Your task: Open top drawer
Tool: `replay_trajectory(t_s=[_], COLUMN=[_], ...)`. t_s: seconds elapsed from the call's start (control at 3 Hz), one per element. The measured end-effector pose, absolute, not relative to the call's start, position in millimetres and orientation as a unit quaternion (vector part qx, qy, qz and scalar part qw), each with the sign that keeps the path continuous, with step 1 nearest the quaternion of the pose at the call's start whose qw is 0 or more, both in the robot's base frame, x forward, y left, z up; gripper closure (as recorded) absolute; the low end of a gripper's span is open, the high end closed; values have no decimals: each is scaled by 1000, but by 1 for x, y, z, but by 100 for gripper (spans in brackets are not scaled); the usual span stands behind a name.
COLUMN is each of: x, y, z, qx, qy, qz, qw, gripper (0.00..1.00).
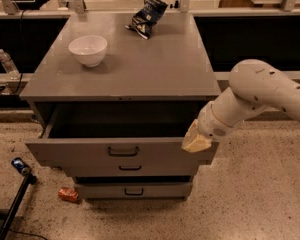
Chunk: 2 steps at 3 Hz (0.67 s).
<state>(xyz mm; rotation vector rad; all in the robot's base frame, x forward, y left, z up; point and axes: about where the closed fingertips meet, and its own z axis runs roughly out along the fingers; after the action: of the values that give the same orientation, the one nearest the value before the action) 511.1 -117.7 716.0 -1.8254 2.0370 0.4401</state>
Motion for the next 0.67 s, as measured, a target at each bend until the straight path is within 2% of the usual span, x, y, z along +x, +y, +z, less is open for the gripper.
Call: replay_trajectory(t_s=[0.33,0.67], x=[520,532], y=[-120,-120], z=[725,728], qx=[-657,-665], qy=[714,705], qz=[157,154], qw=[186,191], gripper=[56,79])
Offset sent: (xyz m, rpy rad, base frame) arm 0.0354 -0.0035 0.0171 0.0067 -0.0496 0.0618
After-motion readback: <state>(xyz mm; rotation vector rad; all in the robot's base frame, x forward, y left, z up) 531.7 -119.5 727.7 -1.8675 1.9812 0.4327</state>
